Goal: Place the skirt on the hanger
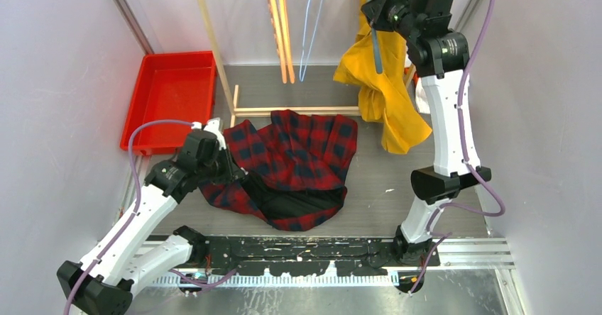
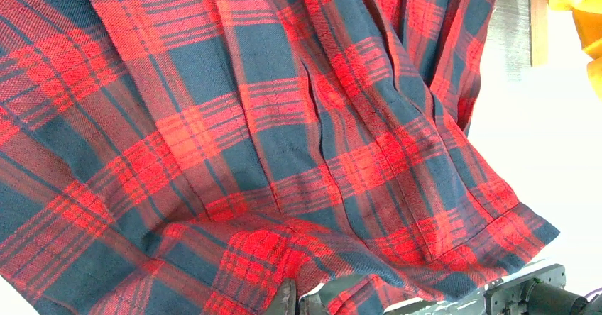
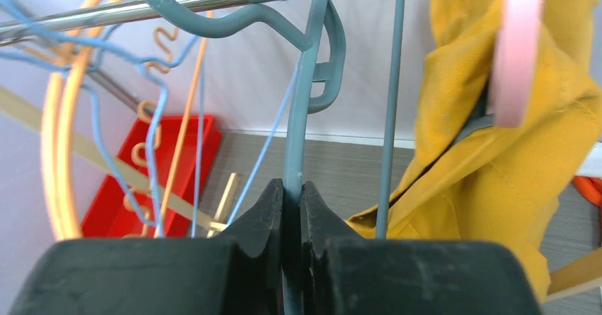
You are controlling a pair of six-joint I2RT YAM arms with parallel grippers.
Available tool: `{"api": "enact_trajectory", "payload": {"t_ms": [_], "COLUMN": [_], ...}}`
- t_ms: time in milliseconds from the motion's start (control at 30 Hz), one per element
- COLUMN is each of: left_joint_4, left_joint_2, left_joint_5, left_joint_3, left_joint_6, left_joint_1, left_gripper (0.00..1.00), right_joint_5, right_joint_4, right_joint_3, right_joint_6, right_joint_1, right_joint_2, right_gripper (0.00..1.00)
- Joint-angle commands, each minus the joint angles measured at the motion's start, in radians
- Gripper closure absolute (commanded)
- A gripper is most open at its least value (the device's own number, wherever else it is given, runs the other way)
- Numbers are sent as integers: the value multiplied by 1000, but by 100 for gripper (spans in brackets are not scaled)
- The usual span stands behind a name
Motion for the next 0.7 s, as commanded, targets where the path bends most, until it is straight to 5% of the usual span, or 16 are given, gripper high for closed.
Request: {"api": "enact_trajectory", "payload": {"t_ms": [0,300,667], "left_joint_4": [67,60,80], "left_joint_2": [-13,-31,-15], "left_joint_5": [25,21,42], "left_joint_3": [38,25,13], "left_joint_6": [7,3,10], "left_joint_1": [3,3,3], "left_gripper": [100,100,100], "right_joint_5": [-123,-224,-220], "right_joint_4": [146,157,166], "right_joint_3": [-13,-67,-602], "right_joint_6": [-9,99,138], "right_joint_1": [-1,-1,-2], "right_joint_2": [-122,-223,-573], "right_gripper": [99,99,99]}}
